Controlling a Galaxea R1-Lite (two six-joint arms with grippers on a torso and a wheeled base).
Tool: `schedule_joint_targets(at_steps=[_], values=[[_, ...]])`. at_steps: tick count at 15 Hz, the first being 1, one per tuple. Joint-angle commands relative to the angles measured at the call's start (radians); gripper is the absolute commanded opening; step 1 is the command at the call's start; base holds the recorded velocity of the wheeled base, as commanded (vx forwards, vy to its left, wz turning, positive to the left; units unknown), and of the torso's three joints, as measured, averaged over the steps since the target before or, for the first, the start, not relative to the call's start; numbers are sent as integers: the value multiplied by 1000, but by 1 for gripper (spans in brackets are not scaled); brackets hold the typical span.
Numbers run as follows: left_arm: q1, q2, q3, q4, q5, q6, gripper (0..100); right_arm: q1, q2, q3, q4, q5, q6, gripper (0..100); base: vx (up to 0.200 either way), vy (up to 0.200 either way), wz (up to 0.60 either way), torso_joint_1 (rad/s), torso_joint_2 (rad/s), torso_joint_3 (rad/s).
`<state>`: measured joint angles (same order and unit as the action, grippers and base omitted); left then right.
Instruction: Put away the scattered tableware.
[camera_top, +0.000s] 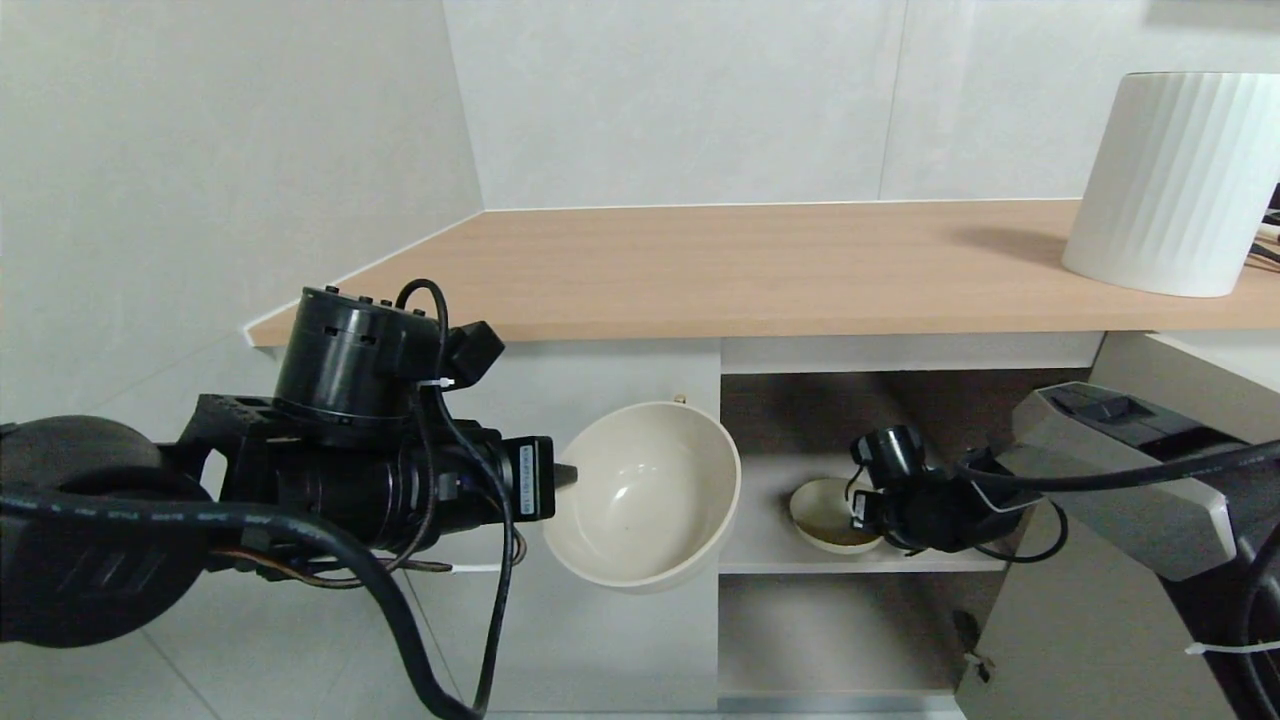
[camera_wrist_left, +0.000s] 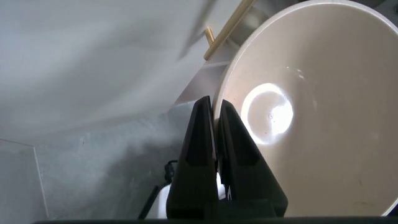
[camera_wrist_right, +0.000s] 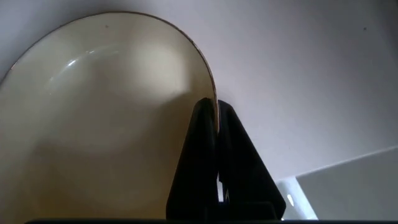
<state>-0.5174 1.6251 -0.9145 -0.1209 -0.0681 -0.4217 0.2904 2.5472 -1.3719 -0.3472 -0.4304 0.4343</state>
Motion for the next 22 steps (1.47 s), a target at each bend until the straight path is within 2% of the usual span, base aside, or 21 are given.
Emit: schedule_joint_targets(at_steps=[1,5,6,10,12,14,15,16,17,19,22], values=[[-1,6,0,0,1,0,0,-7,24,-22,1,-8,1,0,0,0,0,0,0,0],[-1,9,-1,0,1,0,0,-11,21,-29,1,-11,11,0,0,0,0,0,0,0],[-1,9,-1,0,1,0,0,-11,19,-29,2,-11,11,100,0,0,0,0,0,0],[-9,27,-4,0,2,0,0,-10,-55,8,7,-4,29,100,0,0,0,0,0,0],[-21,55,-14,0,4,0,0,7,-174,99,10,44,27,100,0,0,0,0,0,0],[-50,99,-17,0,14,1,0,61,-358,243,13,214,18,100,0,0,0,0,0,0],[-70,128,-27,6,39,1,0,92,-452,304,13,283,1,100,0,0,0,0,0,0],[-78,142,-30,7,54,1,0,104,-489,327,16,306,-9,100,0,0,0,0,0,0],[-101,183,-44,32,102,4,0,147,-598,375,47,332,-35,100,0,0,0,0,0,0],[-128,222,-67,98,123,15,0,217,-708,404,117,354,-37,100,0,0,0,0,0,0],[-156,257,-72,110,128,17,0,309,-789,441,154,392,-42,100,0,0,0,0,0,0]])
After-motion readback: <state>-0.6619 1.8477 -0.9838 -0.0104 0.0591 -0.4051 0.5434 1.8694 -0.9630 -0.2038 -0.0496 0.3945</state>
